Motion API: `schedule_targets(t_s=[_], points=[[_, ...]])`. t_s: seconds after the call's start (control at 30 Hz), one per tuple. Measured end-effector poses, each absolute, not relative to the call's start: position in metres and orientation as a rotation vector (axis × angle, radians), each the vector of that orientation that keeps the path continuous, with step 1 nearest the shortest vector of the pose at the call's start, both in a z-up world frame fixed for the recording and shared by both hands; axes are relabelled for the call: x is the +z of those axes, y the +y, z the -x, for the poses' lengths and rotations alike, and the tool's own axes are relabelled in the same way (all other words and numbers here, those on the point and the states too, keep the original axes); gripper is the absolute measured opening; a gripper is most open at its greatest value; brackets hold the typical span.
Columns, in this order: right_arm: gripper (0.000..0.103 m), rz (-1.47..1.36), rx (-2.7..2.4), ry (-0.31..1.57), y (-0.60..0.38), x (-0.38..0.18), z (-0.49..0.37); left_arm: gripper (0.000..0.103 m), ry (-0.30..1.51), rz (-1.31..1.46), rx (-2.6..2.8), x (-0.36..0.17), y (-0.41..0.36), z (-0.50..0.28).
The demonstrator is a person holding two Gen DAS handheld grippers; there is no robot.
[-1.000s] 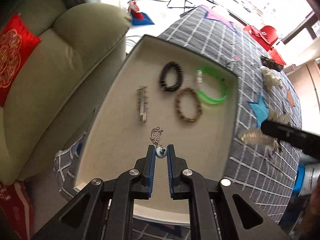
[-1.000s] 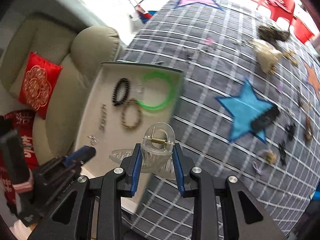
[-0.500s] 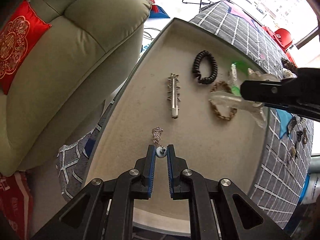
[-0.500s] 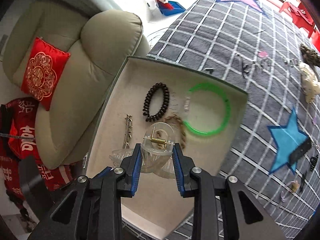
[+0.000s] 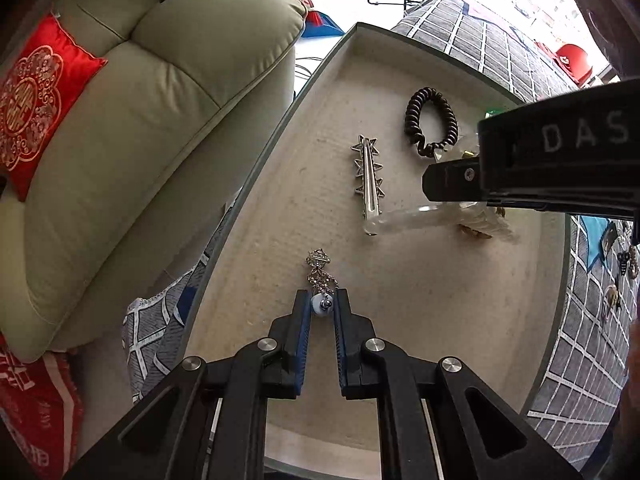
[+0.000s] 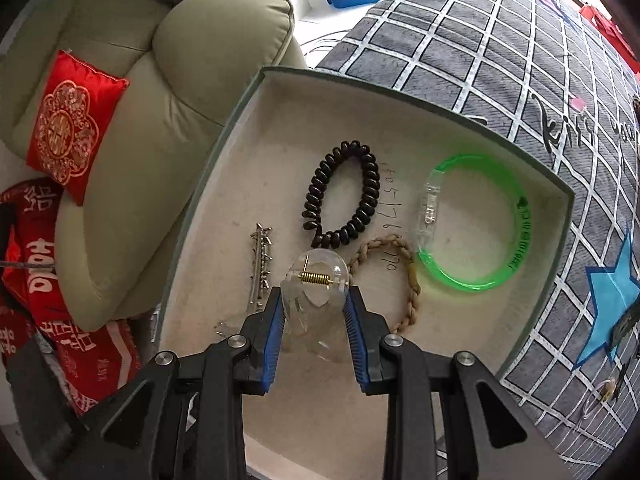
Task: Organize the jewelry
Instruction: 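Carry the chain pendant and clear claw clip into the white box and release them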
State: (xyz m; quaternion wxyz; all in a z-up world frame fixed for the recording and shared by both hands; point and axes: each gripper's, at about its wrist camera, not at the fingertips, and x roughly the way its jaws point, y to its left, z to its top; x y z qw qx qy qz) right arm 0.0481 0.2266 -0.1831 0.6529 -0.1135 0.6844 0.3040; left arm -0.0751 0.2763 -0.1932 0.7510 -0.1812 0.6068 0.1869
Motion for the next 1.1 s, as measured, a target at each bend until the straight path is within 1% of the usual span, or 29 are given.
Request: schedule_targets(t_s=[0.13,0.4,0.43,0.5,0.57,0.73,0.77,0.8,0.83,0.87,0.93,1.1], points=[[0.032,0.288,0.68,1.546,0.227,-0.186,-0.046,0.014,1.329,0.387,0.416,-0.191,0.273,0.076],[0.034,0.254,0.711,1.579,0.224,-0.189,-0.049,0.014,1.353,0.346,0.433,-0.189,0.264,0.073],[0.036,0.245,0.715,1.582,0.22,-0.188,-0.05,0.014,1.355,0.344,0.435,-0.189,0.263,0.073],[0.049,0.222,0.722,1.579,0.214,-0.182,-0.052,0.014,1.357,0.341,0.437,-0.189,0.262,0.074],[0.056,0.201,0.73,1.562,0.208,-0.173,-0.054,0.014,1.359,0.334,0.439,-0.186,0.26,0.074],[0.057,0.16,0.72,1.538,0.187,-0.155,-0.059,0.014,1.356,0.299,0.43,-0.179,0.254,0.073],[0.057,0.15,0.713,1.533,0.182,-0.151,-0.059,0.029,1.359,0.295,0.428,-0.178,0.254,0.073],[0.057,0.142,0.705,1.529,0.175,-0.148,-0.059,0.048,1.36,0.292,0.429,-0.177,0.252,0.072],[0.057,0.134,0.695,1.527,0.168,-0.145,-0.059,0.086,1.351,0.288,0.438,-0.175,0.251,0.073],[0.057,0.127,0.687,1.525,0.163,-0.143,-0.059,0.099,1.326,0.277,0.458,-0.17,0.249,0.074],[0.057,0.112,0.671,1.524,0.15,-0.14,-0.057,0.099,1.295,0.256,0.467,-0.161,0.246,0.075],[0.057,0.08,0.628,1.528,0.122,-0.135,-0.051,0.099,1.319,0.237,0.452,-0.158,0.24,0.071]])
